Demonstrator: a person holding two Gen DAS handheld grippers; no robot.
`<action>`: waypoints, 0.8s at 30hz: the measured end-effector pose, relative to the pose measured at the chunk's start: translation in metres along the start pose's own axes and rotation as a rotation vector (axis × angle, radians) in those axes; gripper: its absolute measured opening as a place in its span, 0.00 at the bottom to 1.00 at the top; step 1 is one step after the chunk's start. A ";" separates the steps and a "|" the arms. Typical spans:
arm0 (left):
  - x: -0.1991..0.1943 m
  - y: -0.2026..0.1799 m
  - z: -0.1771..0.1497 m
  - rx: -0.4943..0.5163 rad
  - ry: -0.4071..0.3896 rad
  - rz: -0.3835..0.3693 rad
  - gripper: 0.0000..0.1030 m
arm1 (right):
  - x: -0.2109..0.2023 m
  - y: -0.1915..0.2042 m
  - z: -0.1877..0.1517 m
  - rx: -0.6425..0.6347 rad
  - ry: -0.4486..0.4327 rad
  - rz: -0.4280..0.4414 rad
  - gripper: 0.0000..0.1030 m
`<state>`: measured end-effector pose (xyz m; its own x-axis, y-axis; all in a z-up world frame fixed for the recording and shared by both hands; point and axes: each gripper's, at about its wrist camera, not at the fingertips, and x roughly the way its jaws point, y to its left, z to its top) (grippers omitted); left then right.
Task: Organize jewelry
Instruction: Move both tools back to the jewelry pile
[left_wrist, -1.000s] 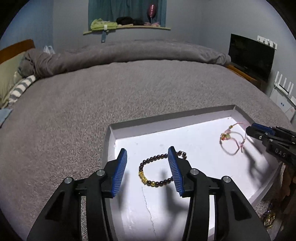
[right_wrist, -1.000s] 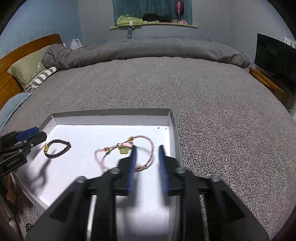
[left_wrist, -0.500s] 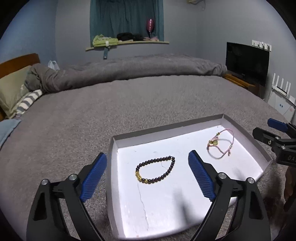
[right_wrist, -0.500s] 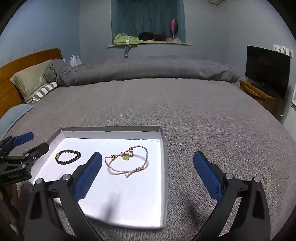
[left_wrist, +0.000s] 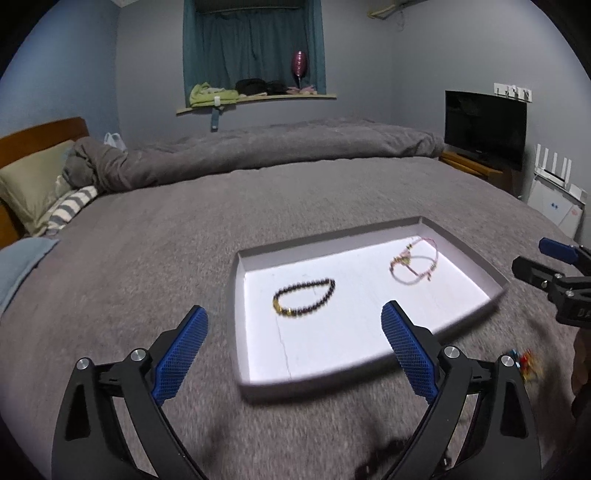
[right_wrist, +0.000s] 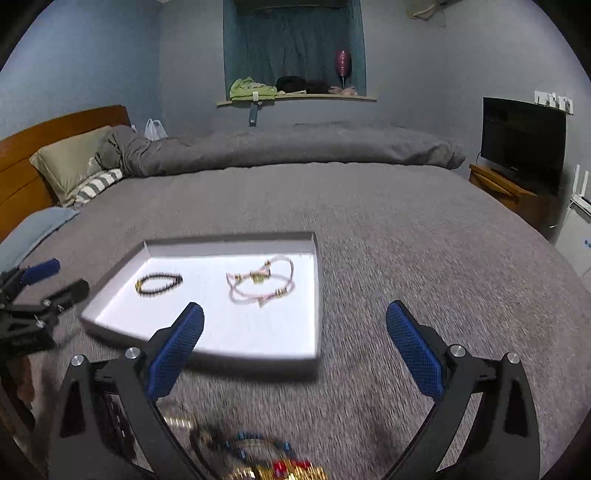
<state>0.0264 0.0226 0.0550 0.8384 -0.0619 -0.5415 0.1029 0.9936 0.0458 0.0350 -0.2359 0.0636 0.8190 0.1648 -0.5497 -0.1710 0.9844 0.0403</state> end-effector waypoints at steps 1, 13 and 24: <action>-0.004 0.000 -0.003 0.001 0.000 -0.002 0.94 | -0.002 -0.001 -0.005 0.001 0.007 0.002 0.95; -0.028 -0.013 -0.055 0.053 0.093 -0.064 0.94 | -0.028 -0.008 -0.051 -0.010 0.064 0.011 0.95; -0.032 -0.026 -0.090 0.078 0.167 -0.104 0.94 | -0.042 0.015 -0.081 -0.104 0.079 0.042 0.89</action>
<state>-0.0511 0.0075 -0.0039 0.7211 -0.1412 -0.6783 0.2312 0.9719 0.0434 -0.0465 -0.2329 0.0196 0.7647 0.1967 -0.6136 -0.2638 0.9644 -0.0196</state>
